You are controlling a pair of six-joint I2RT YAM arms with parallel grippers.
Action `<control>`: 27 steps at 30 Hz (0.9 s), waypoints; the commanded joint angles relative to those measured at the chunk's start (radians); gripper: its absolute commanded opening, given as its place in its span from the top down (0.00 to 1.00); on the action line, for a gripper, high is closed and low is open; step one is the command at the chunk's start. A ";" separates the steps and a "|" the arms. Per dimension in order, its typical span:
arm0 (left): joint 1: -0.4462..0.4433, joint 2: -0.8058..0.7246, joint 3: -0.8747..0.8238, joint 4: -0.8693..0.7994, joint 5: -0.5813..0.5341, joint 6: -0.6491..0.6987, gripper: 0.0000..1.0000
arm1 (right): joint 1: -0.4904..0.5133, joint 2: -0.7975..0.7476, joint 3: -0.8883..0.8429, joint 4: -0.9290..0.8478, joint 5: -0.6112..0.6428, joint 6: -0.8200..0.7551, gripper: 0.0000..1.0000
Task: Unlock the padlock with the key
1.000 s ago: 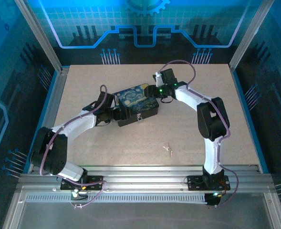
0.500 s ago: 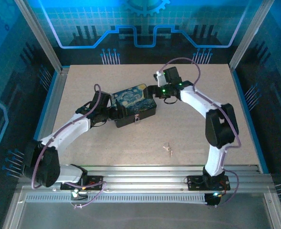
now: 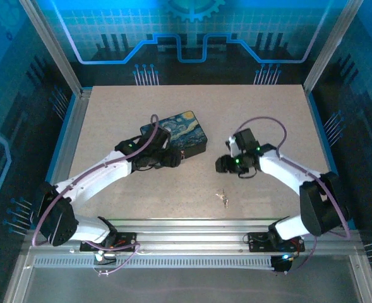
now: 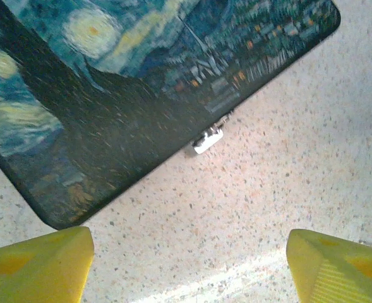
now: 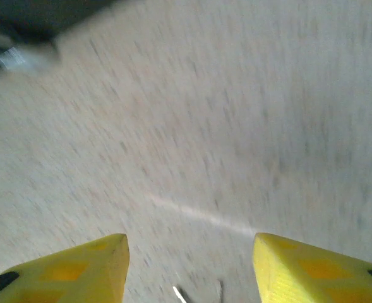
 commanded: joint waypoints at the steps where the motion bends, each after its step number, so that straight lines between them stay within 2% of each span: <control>1: -0.040 0.036 0.042 -0.023 -0.022 -0.011 0.19 | 0.078 -0.095 -0.073 -0.044 0.074 0.078 0.46; 5: -0.057 0.059 0.038 0.003 -0.019 -0.028 0.20 | 0.148 -0.180 -0.146 -0.084 0.132 0.137 0.52; 10: -0.060 0.060 0.013 0.040 -0.003 -0.052 0.20 | 0.179 -0.219 -0.204 -0.076 0.153 0.172 0.55; 14: -0.063 0.067 0.003 0.050 0.006 -0.060 0.21 | 0.195 -0.183 -0.207 -0.039 0.147 0.170 0.63; 27: -0.068 0.053 -0.014 0.049 -0.002 -0.058 0.21 | 0.252 -0.046 -0.183 0.007 0.171 0.189 0.67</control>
